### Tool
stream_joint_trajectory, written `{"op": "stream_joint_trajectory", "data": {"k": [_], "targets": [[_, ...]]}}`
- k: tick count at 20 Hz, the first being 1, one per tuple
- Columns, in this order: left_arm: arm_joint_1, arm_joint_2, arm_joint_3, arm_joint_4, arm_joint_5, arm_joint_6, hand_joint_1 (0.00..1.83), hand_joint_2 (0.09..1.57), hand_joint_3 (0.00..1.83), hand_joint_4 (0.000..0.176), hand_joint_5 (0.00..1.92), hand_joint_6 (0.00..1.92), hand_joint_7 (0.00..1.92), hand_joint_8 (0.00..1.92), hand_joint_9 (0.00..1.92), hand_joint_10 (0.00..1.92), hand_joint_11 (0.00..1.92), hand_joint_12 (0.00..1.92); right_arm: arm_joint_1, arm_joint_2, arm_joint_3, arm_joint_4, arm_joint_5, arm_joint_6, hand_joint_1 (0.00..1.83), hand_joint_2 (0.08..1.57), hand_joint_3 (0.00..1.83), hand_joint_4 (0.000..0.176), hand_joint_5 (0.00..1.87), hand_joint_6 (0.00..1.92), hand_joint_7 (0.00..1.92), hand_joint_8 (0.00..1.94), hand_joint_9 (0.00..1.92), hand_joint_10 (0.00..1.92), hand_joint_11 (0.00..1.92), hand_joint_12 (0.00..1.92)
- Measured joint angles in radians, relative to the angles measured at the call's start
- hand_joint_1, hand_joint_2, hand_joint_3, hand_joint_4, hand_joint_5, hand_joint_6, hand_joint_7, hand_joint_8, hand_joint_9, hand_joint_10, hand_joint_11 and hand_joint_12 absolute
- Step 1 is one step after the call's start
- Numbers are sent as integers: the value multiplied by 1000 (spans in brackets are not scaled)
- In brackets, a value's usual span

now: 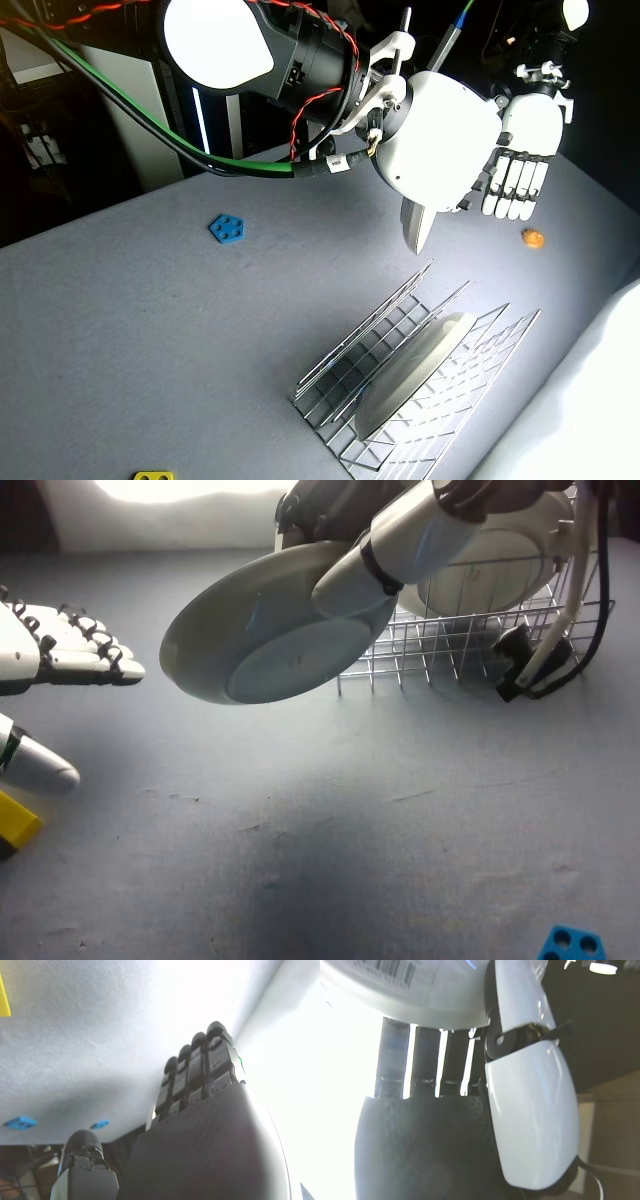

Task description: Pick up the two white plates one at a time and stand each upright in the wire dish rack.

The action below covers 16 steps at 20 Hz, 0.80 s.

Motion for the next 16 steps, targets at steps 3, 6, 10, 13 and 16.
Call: {"op": "stream_joint_trajectory", "data": {"k": [3,6,10,13,16], "targets": [[6,0,-4,34,1,0,0,1000,1,0,0,0,0,0,0,0,0,0,3,6,21,30,29,0,1383,1072,1,0,1010,980,1098,822,971,955,841,1100],[6,0,-2,14,-3,-1,0,1000,1,0,0,0,0,0,0,0,0,0,8,13,33,41,64,0,1383,1072,1,0,1007,994,1102,801,974,954,843,1093],[6,0,12,9,-31,-21,0,1001,1,0,0,0,0,0,0,0,0,0,8,19,64,93,92,0,1384,1071,0,0,1013,975,1107,796,973,960,837,1101],[6,-2,20,-19,-40,-39,0,1002,1,0,0,0,0,0,0,0,0,0,8,29,86,101,100,-1,1384,1069,1,0,1012,965,1113,809,972,948,841,1092],[6,1,1,-59,-29,-39,0,1003,2,0,0,0,0,0,0,0,0,0,8,36,97,122,99,-16,1381,1079,0,0,1003,1002,1085,818,953,995,827,1114]]}}
